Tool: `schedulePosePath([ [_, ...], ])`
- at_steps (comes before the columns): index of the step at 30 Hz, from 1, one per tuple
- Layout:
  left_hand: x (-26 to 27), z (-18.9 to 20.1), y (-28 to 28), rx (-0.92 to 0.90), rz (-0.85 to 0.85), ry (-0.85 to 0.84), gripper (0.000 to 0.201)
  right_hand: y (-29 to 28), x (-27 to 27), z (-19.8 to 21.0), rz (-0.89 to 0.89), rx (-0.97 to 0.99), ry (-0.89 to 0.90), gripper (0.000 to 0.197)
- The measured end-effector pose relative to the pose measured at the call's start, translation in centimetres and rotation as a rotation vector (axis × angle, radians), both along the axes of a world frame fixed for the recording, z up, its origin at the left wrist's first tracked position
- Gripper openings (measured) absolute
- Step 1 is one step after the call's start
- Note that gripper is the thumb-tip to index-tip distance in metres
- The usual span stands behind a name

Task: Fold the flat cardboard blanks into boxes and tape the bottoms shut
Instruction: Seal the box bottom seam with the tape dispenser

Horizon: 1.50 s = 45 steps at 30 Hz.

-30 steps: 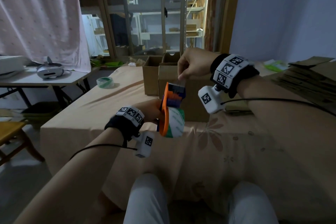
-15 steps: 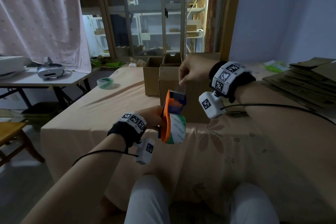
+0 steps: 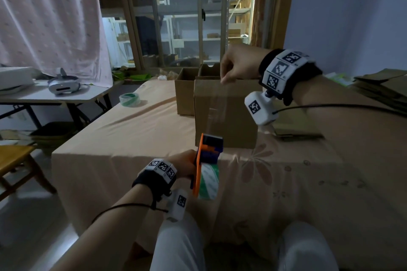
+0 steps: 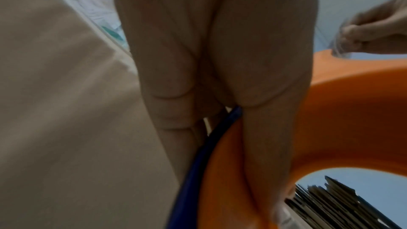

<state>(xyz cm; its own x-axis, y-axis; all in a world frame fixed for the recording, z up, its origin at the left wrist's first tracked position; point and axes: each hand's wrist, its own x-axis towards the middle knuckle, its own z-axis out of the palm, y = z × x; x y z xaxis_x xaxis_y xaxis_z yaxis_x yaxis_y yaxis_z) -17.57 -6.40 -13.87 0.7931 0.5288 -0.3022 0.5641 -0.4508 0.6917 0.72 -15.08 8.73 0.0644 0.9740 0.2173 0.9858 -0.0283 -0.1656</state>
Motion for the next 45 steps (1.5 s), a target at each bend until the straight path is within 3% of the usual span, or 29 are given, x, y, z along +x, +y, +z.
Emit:
schedulePosePath([
  [2, 0.4, 0.6, -0.3, -0.024, 0.019, -0.061, 0.006, 0.3, 0.2, -0.1, -0.024, 0.047, 0.003, 0.012],
  [8, 0.5, -0.9, 1.2, -0.073, 0.022, -0.026, 0.024, 0.2, 1.0, -1.4, -0.041, 0.029, 0.039, 0.013],
  [13, 0.3, -1.1, 0.5, -0.09, 0.065, -0.037, 0.019, 1.0, 0.6, -1.8, -0.044, 0.028, 0.028, 0.014],
  [16, 0.4, -1.2, 0.9, -0.053, 0.08, -0.05, 0.005, 1.2, 0.7, -1.7, -0.05, 0.043, 0.025, 0.013],
  [26, 0.8, 0.3, 2.0, -0.074, 0.098, -0.139, 0.006, 1.0, 1.4, 0.8, -0.096, 0.175, 0.053, 0.009],
  [31, 0.7, 0.0, 1.9, 0.0, 0.064, -0.063, 0.015, 0.3, 2.0, 0.9, -0.068, 0.021, 0.084, 0.011],
  [35, -0.6, 1.1, 2.7, 0.129, 0.017, -0.02, 0.006, -0.6, 3.0, 1.0, -0.125, -0.061, 0.259, 0.013],
  [38, -1.5, 2.6, 4.0, 0.188, 0.046, -0.01, 0.029, -1.3, 3.8, 1.0, -0.15, -0.049, 0.39, 0.017],
  [45, -2.2, 4.6, 5.8, 0.27, 0.127, 0.079, 0.018, -1.9, 3.2, 1.5, -0.079, -0.149, 0.725, 0.02],
])
